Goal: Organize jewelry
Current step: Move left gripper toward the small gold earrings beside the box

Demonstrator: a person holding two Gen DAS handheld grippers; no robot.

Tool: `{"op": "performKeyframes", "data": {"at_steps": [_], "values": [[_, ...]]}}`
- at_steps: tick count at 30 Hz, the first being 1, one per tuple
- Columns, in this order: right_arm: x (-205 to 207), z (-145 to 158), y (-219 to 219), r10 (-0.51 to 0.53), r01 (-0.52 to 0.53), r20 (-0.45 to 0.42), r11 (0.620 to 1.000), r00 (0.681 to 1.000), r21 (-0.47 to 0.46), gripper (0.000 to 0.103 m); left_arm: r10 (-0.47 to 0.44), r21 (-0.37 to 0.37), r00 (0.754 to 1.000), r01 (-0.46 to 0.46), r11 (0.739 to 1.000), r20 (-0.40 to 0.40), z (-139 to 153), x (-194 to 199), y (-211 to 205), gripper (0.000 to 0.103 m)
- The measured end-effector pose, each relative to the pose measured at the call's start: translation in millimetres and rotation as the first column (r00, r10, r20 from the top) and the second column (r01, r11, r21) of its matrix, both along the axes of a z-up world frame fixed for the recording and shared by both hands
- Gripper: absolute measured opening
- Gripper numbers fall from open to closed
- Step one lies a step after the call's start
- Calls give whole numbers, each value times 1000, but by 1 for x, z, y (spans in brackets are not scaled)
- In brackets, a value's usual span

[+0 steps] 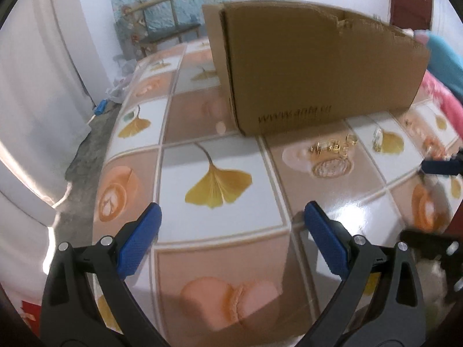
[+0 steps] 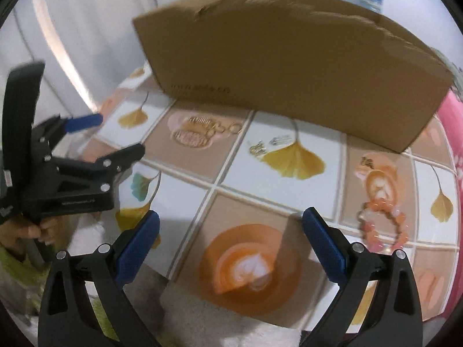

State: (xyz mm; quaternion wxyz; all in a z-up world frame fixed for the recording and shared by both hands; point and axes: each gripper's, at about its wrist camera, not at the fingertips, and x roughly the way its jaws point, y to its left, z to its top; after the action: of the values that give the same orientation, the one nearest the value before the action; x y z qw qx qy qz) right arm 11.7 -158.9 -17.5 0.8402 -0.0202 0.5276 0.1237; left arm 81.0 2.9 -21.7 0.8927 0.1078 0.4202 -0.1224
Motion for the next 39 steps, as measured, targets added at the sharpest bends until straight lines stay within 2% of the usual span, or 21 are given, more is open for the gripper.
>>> {"op": "performKeyframes", "data": {"at_steps": [3,5,11,23,32,37,39], "values": [[-1,-3,8,34,-32,28,998,999,-62,96,13,-42,999,-15,999,-40,-2,7,5,96],[-2,-3,10,43,-40,38,997,998,-64,96,23,-78,998,-27,997,-56,-4,7,10,96],[-9,-1,8,47,-43,59,997,997,-62,96,21,-85,999,-23,996,-27,-5,2,11,96],[13,-1,6,53,-52,11,996,999,-69,97,12,-66,996,-18,998,-91,-4,8,9,96],[8,1,-2,72,-71,18,996,997,-49,96,-25,-69,997,19,997,-77,-6,9,10,96],[11,14,-17,42,-43,13,999,999,30,96,-31,-54,997,27,998,-74,-4,12,10,96],[13,22,-24,23,-24,35,999,999,45,96,-40,-71,999,37,997,-37,2,11,10,95]]}}
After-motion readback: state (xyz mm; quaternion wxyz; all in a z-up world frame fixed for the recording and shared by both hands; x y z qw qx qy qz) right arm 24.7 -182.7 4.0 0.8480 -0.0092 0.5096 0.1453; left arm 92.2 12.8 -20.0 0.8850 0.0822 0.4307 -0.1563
